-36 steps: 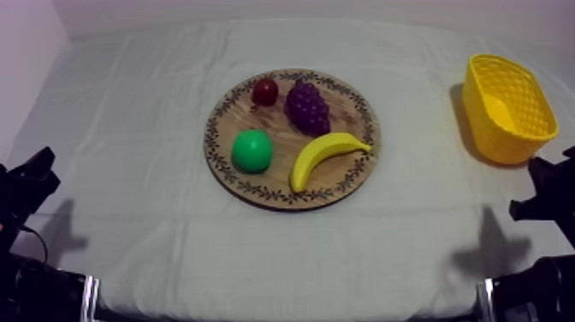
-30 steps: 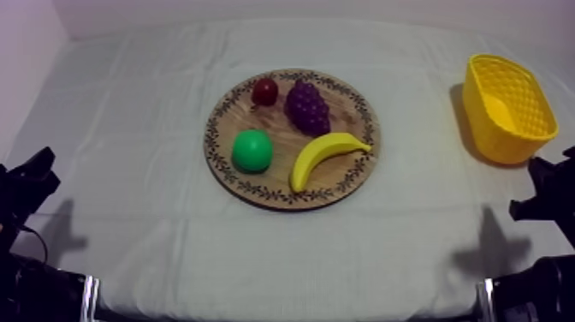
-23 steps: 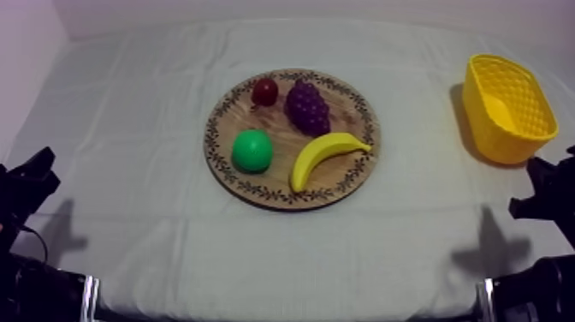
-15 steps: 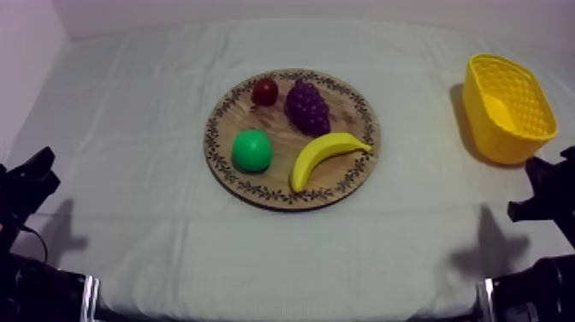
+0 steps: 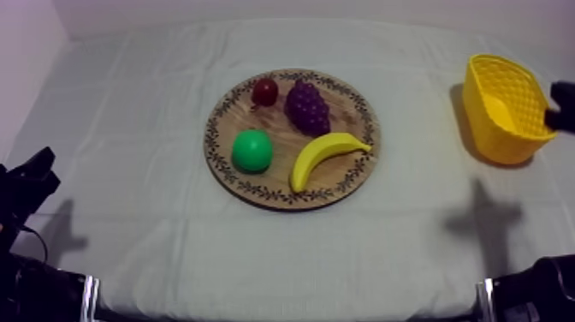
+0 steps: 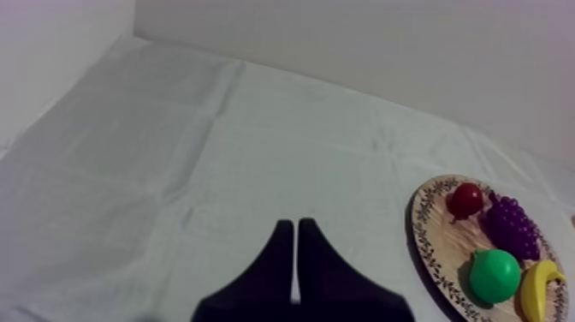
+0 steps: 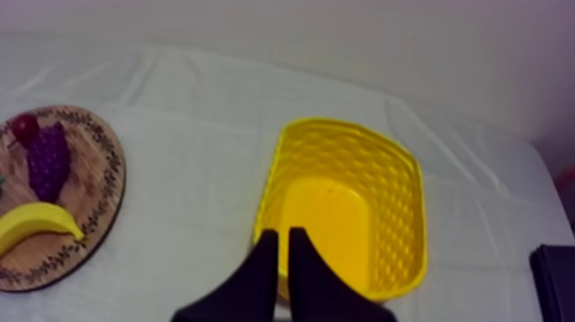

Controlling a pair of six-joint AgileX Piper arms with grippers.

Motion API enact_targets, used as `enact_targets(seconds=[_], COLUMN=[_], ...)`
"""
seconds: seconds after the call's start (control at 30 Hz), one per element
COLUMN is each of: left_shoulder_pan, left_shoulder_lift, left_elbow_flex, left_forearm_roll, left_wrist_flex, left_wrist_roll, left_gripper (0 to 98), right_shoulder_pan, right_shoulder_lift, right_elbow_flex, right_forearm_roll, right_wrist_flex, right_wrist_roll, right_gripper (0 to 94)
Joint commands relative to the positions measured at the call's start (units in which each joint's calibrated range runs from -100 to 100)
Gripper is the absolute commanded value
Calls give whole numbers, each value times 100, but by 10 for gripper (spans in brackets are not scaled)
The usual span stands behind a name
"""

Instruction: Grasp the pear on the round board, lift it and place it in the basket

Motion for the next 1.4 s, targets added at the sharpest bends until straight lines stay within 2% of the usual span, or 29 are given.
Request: enact_targets(seconds=[0.0,0.17,0.37,0.67,0.93,1.1,1.37], left_shoulder_pan=[-1,-1,-1,-1,-1,-1,-1], left_shoulder_lift=[0,0,0,0,0,0,0], left_elbow_flex=[5,5,5,5,5,5,5], left_forearm_roll=[1,1,1,1,1,1,1], left_wrist_flex=[-1,-1,-1,-1,-1,-1,-1], left_wrist_roll=[1,1,1,1,1,1,1], left_gripper=[1,1,1,1,1,1,1], right_shoulder_pan=[-50,-272,-781,-1696,-2413,-2694,-2871], right_shoulder_lift=[1131,2224,3312,4716,5723,6146,6774], right_elbow_flex=[-1988,-3732,-5316,-6601,-6850,-6883,-6982], right_forearm_roll=[-116,-497,-915,-1177,-999,-705,-211], right_wrist_flex=[447,1117,1660,2252,2304,2245,2369], right_wrist_roll=[45,182,217,-105,-724,-1284,-2286], right_gripper=[36,37,35,31,29,28,30])
